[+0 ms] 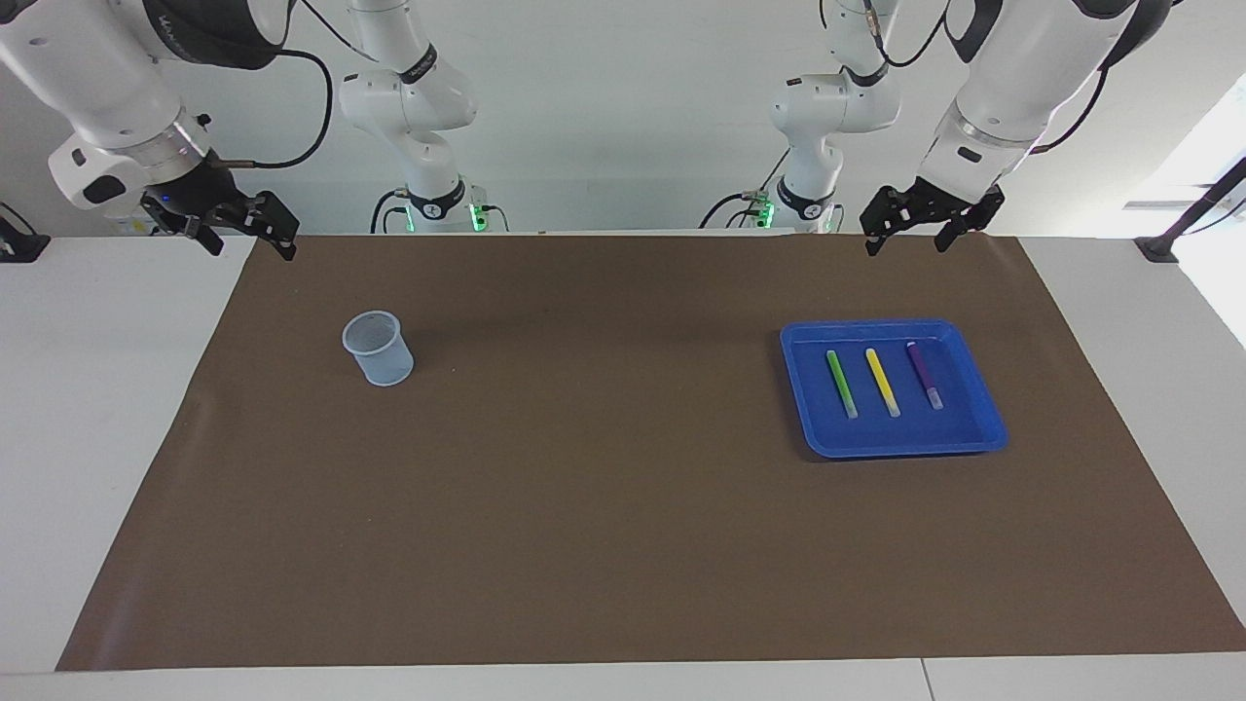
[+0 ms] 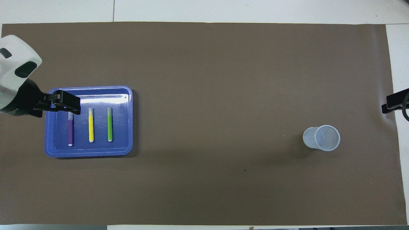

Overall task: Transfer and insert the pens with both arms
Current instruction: 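Move the right gripper toward the table center while the left gripper nears the tray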

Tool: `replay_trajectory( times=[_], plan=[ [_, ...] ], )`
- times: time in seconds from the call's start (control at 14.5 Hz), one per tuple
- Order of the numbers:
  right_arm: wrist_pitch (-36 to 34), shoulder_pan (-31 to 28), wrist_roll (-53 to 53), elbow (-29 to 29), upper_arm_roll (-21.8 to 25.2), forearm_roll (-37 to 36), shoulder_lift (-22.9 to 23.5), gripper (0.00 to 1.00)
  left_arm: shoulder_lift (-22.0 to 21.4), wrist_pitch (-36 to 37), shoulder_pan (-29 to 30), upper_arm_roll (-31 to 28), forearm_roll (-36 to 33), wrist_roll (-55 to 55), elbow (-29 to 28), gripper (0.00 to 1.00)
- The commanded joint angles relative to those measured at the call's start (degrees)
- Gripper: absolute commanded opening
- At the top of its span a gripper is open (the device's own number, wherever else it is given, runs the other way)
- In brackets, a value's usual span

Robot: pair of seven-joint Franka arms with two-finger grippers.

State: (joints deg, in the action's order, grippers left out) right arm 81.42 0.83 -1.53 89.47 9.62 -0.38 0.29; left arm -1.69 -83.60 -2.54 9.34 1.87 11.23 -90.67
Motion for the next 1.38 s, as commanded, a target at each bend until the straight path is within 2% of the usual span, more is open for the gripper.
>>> replay_trajectory(
  times=[0.0, 0.21, 0.69, 1.1, 1.31],
  plan=[
    [1.0, -0.5, -0.7, 2.5, 0.0, 0.9, -1.7, 1.00, 0.5, -0.1, -0.8, -0.6, -0.2, 0.4, 1.2, 1.00],
    [5.3, -0.4, -4.8, 9.2, -0.1, 0.9, -4.8, 1.00, 0.5, 0.0, -0.8, -0.6, -0.2, 0.5, 1.2, 1.00],
    [6.6, -0.1, -4.7, 10.4, -0.3, 0.9, -5.2, 1.00, 0.6, -0.1, -0.8, -0.5, -0.1, 0.3, 1.3, 1.00],
    [13.5, 6.2, -4.4, 17.1, -0.4, 1.0, -8.1, 1.00, 0.4, -0.1, -0.5, -0.5, -0.1, 0.0, 0.8, 1.00],
    [16.0, 11.3, -4.2, 17.7, -0.4, 2.0, -8.2, 1.00, 0.4, -0.2, -0.3, -0.5, -0.1, 0.0, 0.8, 1.00]
  ],
)
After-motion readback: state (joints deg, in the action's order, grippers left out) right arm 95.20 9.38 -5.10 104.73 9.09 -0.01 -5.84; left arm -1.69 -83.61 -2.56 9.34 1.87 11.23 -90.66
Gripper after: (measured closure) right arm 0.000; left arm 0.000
